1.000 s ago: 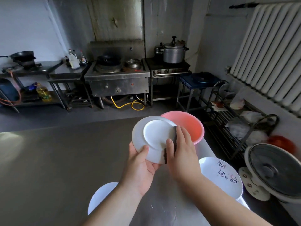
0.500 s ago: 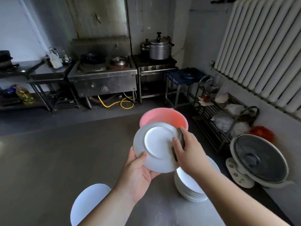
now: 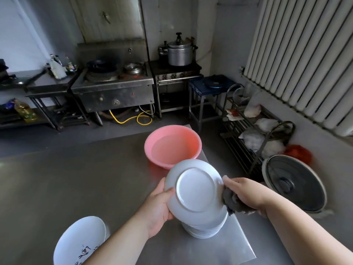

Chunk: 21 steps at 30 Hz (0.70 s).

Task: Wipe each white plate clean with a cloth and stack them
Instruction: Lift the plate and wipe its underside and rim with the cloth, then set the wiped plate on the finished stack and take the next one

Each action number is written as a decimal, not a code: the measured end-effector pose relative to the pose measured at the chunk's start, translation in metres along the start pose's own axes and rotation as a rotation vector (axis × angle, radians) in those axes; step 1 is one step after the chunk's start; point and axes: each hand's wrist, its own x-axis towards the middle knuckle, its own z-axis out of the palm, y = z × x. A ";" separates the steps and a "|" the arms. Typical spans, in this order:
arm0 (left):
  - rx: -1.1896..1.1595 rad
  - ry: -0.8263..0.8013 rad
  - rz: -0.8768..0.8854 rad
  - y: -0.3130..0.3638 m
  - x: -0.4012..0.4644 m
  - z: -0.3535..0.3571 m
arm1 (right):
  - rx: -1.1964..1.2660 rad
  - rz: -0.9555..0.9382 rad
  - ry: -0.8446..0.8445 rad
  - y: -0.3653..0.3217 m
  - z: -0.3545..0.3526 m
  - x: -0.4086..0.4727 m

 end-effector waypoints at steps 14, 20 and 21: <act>0.816 0.319 -0.130 -0.039 0.043 0.022 | 0.098 -0.085 0.230 0.048 -0.006 0.028; 1.168 0.427 -0.138 -0.058 0.050 0.021 | -0.175 -0.033 0.179 0.061 0.006 0.036; 1.197 0.431 -0.136 -0.059 0.052 0.021 | -0.219 -0.035 0.185 0.062 0.006 0.038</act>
